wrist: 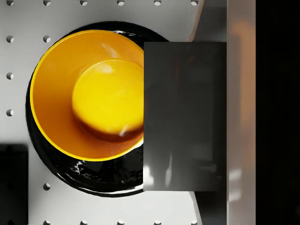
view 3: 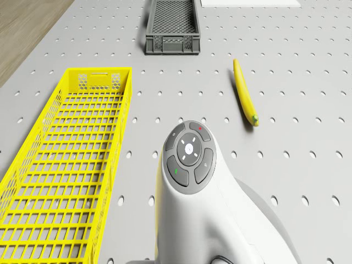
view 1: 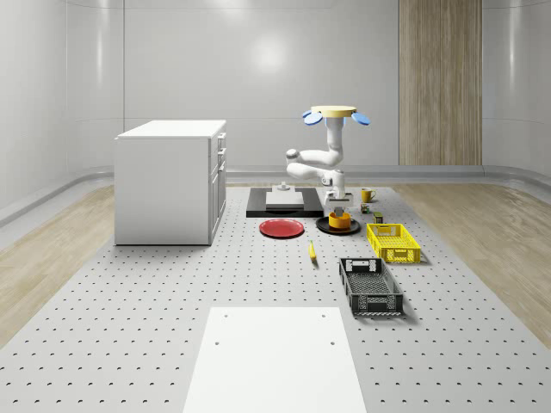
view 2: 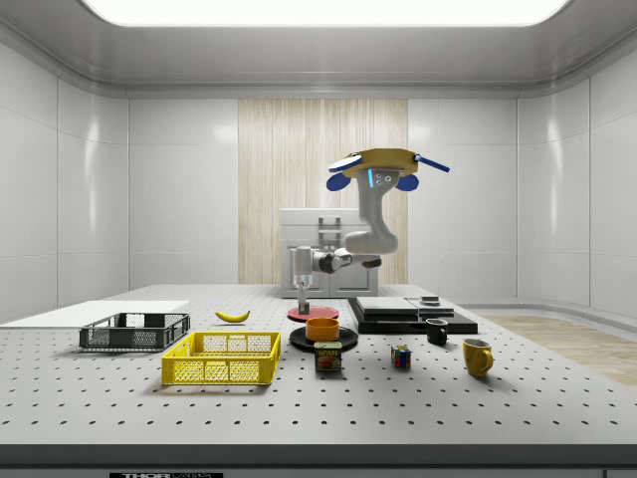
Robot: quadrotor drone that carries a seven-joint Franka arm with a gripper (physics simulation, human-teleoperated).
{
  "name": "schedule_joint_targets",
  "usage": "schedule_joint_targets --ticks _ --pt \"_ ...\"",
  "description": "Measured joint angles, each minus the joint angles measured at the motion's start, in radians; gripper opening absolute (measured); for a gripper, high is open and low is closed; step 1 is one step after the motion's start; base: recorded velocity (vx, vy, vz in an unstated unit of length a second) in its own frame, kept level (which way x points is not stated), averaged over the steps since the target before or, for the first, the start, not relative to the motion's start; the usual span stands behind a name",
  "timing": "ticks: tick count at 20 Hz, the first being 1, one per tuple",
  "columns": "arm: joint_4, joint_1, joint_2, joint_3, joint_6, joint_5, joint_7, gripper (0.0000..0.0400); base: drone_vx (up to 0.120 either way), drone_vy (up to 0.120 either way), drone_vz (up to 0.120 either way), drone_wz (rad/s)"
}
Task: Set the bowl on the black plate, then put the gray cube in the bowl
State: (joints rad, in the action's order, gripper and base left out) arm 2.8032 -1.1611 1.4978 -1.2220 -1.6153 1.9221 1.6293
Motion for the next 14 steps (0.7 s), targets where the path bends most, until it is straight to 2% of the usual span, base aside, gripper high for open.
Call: schedule_joint_targets --ticks 2,6,11,13,14 --pt "0.000 0.000 0.001 0.000 -0.001 0.000 0.000 0.0251 -0.120 0.100 0.000 0.000" --pt "0.000 -0.001 0.002 0.000 -0.002 -0.001 0.001 0.0251 -0.120 0.000 0.000 0.000" --pt "0.000 -0.002 0.004 -0.001 -0.004 -0.002 0.001 0.0251 -0.120 0.000 -0.112 0.000" --pt "0.000 -0.002 0.005 -0.001 -0.004 -0.002 0.001 0.0251 -0.120 0.000 -0.040 0.000" --pt "0.000 -0.002 0.005 -0.001 -0.005 -0.002 0.001 0.0251 0.000 0.000 0.000 0.000"
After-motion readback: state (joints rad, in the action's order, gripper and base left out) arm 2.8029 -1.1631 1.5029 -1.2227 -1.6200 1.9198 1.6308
